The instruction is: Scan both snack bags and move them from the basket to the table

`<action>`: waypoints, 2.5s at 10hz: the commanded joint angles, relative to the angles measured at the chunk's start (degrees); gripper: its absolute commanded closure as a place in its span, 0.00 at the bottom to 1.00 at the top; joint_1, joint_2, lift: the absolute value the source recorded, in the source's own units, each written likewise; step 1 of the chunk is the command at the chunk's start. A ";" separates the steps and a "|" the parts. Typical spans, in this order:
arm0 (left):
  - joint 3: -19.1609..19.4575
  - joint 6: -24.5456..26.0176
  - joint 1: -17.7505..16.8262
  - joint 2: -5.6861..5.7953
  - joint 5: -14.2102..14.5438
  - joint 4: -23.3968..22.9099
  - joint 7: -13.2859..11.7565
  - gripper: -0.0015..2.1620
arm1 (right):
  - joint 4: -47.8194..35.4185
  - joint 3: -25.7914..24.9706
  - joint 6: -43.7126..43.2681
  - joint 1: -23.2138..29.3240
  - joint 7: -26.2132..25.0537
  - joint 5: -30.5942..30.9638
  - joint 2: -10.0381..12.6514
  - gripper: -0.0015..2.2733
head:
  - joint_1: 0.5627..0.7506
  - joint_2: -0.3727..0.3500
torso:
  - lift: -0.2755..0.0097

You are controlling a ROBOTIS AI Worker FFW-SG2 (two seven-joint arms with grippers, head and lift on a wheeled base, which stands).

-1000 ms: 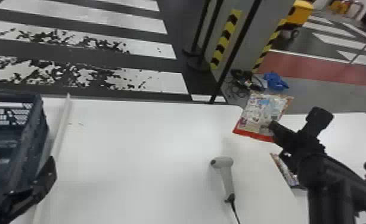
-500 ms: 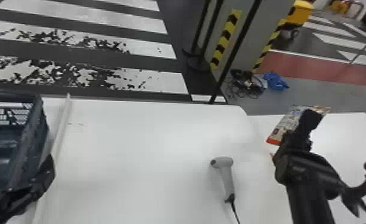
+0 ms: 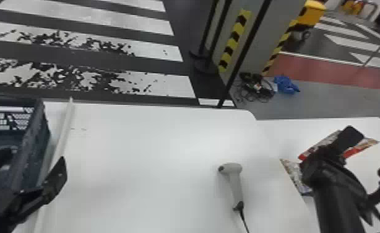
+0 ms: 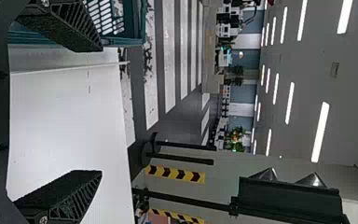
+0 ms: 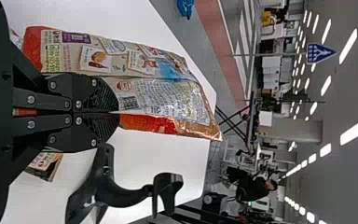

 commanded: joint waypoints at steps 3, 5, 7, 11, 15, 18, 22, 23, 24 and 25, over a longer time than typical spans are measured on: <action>-0.45 -0.01 0.70 -0.61 -0.87 -0.50 -0.09 0.03 | 1.31 -2.85 0.30 2.09 8.99 -8.59 -0.72 0.87 | 0.70 0.03 | 0.62; -0.71 -0.01 0.79 -1.05 -1.31 -0.50 -0.09 0.03 | -4.49 -0.30 0.83 5.34 8.90 -7.71 -0.20 0.00 | 0.70 0.03 | 0.62; -0.71 -0.01 0.79 -1.58 -1.75 -0.50 -0.09 0.03 | -10.29 2.07 0.12 8.94 8.90 -7.71 0.86 0.02 | 0.70 0.03 | 0.62; -0.97 -0.01 0.43 -2.19 -2.54 -0.59 0.53 0.03 | -34.20 8.75 0.83 23.18 11.01 -8.68 5.87 0.03 | 0.70 0.03 | 0.62; -1.33 -0.19 0.35 -2.37 -3.42 -1.12 1.15 0.03 | -51.78 21.23 -1.46 36.45 11.53 -3.05 9.74 0.03 | 0.70 0.03 | 0.62; -1.06 -0.54 0.79 -2.46 -4.83 -1.30 2.55 0.03 | -59.25 30.55 -4.45 42.34 11.45 5.65 11.84 0.03 | 0.70 0.09 | 0.62; 3.60 -1.77 4.65 -3.86 -5.00 -2.09 3.34 0.03 | -66.19 41.10 -3.21 48.14 11.89 14.35 11.76 0.03 | 0.70 0.34 | 0.62; 5.00 -2.47 6.50 -4.13 -5.00 -3.05 3.52 0.03 | -66.72 43.21 -3.04 49.20 12.41 15.93 11.58 0.03 | 0.70 0.41 | 0.62; 6.41 -2.82 8.34 -4.65 -5.00 -4.37 3.52 0.03 | -67.33 44.96 -3.21 50.34 12.41 17.34 11.58 0.03 | 0.70 0.45 | 0.62; 7.64 -2.82 10.72 -4.74 -5.00 -6.04 3.52 0.03 | -68.39 46.02 -3.04 51.83 12.41 18.22 11.49 0.03 | 0.70 0.51 | 0.62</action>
